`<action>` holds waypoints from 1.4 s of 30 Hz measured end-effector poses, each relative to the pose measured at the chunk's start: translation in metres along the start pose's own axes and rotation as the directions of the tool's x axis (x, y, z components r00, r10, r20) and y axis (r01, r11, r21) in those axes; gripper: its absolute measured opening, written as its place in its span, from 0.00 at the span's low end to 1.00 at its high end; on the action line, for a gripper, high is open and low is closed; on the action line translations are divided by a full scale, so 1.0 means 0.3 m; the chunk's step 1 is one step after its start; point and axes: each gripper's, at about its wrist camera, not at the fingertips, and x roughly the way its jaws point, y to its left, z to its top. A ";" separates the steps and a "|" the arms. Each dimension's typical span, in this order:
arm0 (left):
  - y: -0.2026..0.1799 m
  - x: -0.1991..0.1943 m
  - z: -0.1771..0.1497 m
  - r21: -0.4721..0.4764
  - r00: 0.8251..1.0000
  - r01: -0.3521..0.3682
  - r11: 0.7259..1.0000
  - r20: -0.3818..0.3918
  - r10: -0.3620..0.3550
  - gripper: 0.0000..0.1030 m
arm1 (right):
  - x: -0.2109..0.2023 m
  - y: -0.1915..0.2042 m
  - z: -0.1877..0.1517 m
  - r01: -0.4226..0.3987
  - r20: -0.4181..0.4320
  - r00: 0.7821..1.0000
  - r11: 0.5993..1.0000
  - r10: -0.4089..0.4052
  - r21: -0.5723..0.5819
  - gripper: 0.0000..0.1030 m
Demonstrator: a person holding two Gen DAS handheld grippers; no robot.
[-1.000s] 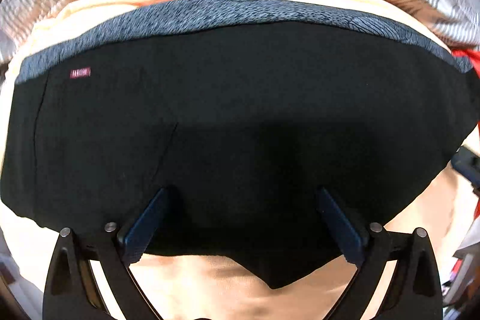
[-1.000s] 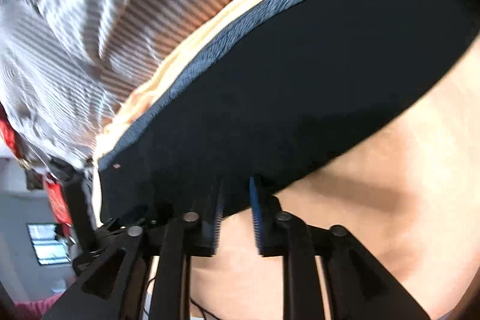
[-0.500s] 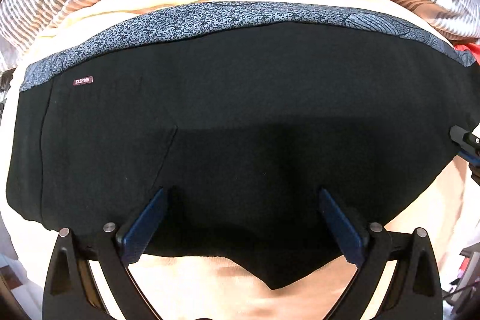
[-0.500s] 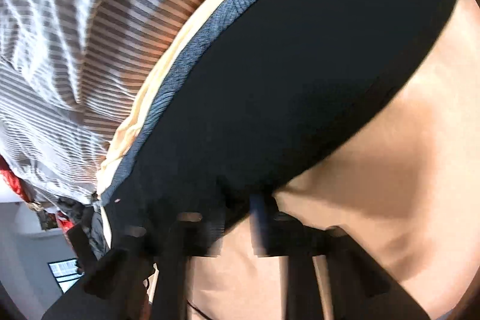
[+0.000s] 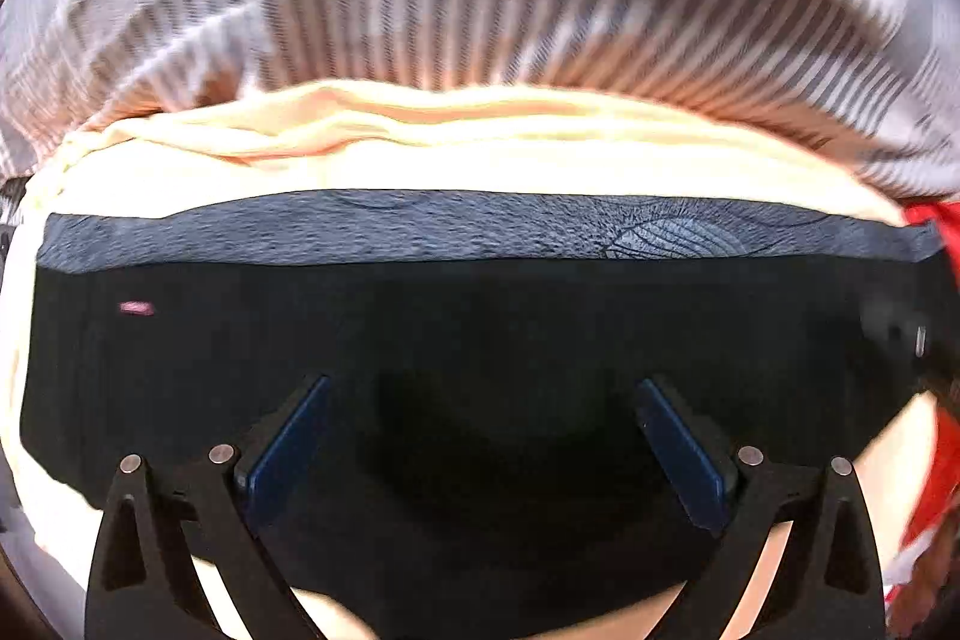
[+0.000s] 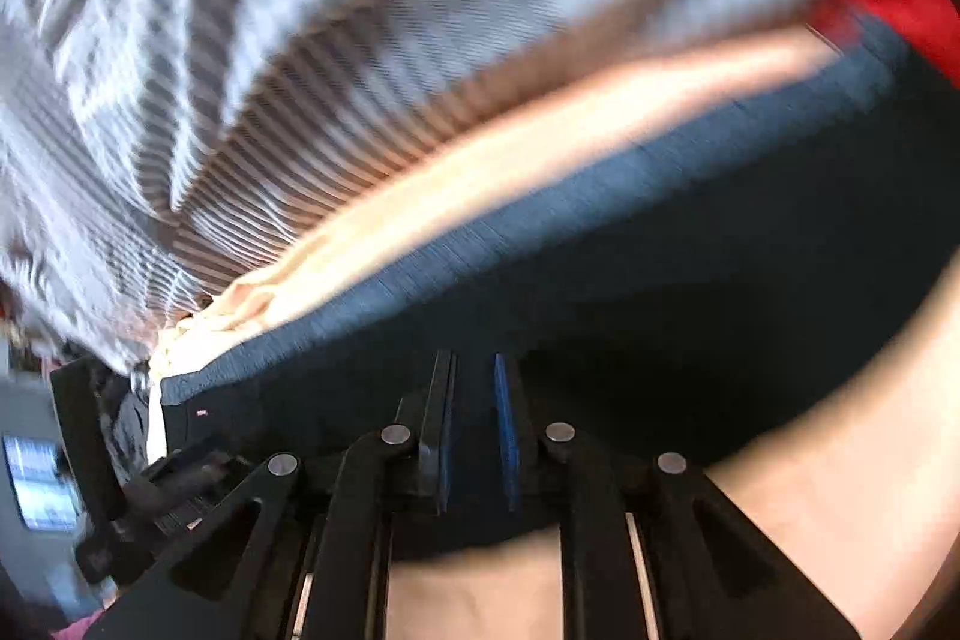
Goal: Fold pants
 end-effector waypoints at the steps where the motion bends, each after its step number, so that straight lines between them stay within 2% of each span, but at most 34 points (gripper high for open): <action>1: -0.016 0.029 -0.003 0.004 1.000 -0.013 1.000 -0.026 0.013 0.98 | 0.047 0.014 0.028 0.004 -0.015 1.000 1.000 -0.004 -0.021 0.15; 2: -0.035 0.064 -0.019 0.009 0.998 -0.019 1.000 -0.065 0.020 0.98 | 0.091 0.022 0.050 0.018 -0.032 0.999 0.999 -0.019 -0.045 0.15; 3: -0.039 0.073 -0.033 0.005 0.998 -0.020 1.000 -0.064 0.021 0.99 | 0.122 0.021 0.063 0.049 -0.045 0.998 0.996 -0.052 -0.068 0.15; 4: -0.037 0.062 -0.048 -0.008 0.999 -0.019 1.000 -0.030 0.018 0.99 | 0.142 0.003 0.078 0.072 -0.049 0.996 0.994 -0.077 -0.084 0.15; 7: -0.033 0.054 -0.074 -0.020 1.000 0.000 1.000 -0.027 -0.001 0.99 | 0.102 -0.128 0.126 0.118 0.005 0.993 0.992 -0.118 -0.040 0.15; 9: -0.013 0.065 -0.083 -0.025 1.000 -0.001 1.000 -0.027 0.000 1.00 | 0.042 -0.273 0.168 0.164 0.040 0.985 0.985 -0.167 0.057 0.15; 12: 0.012 0.072 -0.081 -0.013 1.000 -0.021 1.000 -0.018 0.020 1.00 | -0.046 -0.479 0.223 0.172 0.078 0.978 0.955 -0.195 0.241 0.15; 15: 0.010 0.071 -0.084 -0.026 0.999 -0.039 0.999 -0.011 0.038 1.00 | -0.135 -0.600 0.256 0.259 0.113 0.944 0.906 -0.311 0.334 0.15; 16: 0.006 0.076 -0.082 -0.027 0.999 -0.044 0.999 -0.012 0.044 1.00 | -0.165 -0.633 0.256 0.255 0.123 0.940 0.896 -0.318 0.363 0.16; 18: -0.012 0.060 -0.089 -0.015 0.998 -0.062 0.998 -0.016 0.062 1.00 | -0.226 -0.688 0.230 0.154 0.142 0.961 0.888 -0.236 0.434 0.26; 20: -0.057 0.082 -0.051 0.014 0.995 -0.092 0.996 -0.025 0.092 1.00 | -0.282 -0.718 0.177 0.053 0.167 0.975 0.879 -0.149 0.473 0.63; 21: -0.085 0.066 -0.040 0.029 0.994 -0.108 0.994 -0.029 0.109 1.00 | -0.315 -0.734 0.136 0.001 0.188 0.976 0.873 -0.106 0.488 0.66; 24: -0.143 0.027 -0.011 0.066 0.991 -0.126 0.990 -0.042 0.129 1.00 | -0.386 -0.789 -0.026 -0.164 0.231 0.972 0.828 0.043 0.536 0.66; 26: -0.194 -0.008 -0.003 0.076 0.993 -0.111 0.991 -0.038 0.115 1.00 | -0.399 -0.829 -0.129 -0.222 0.243 0.965 0.789 0.095 0.573 0.66; 30: -0.372 -0.103 0.004 0.107 0.998 -0.064 0.992 0.005 0.063 1.00 | -0.388 -0.895 -0.260 -0.243 0.253 0.962 0.758 0.106 0.605 0.66; 32: -0.486 -0.111 0.022 0.125 0.999 -0.033 0.992 0.022 0.030 1.00 | -0.377 -0.925 -0.295 -0.277 0.293 0.949 0.746 0.115 0.605 0.66; 37: -0.755 -0.052 0.056 0.174 0.999 0.005 0.985 0.035 -0.011 1.00 | -0.330 -0.904 -0.251 -0.301 0.329 0.935 0.777 0.128 0.553 0.66; 40: -0.879 0.022 0.028 0.243 1.000 -0.027 0.970 0.016 0.023 1.00 | -0.322 -0.907 -0.213 -0.291 0.343 0.932 0.803 0.115 0.520 0.66; 42: -0.906 0.043 0.000 0.244 0.998 -0.057 0.968 0.034 0.050 1.00 | -0.311 -0.902 -0.190 -0.292 0.364 0.925 0.809 0.105 0.509 0.66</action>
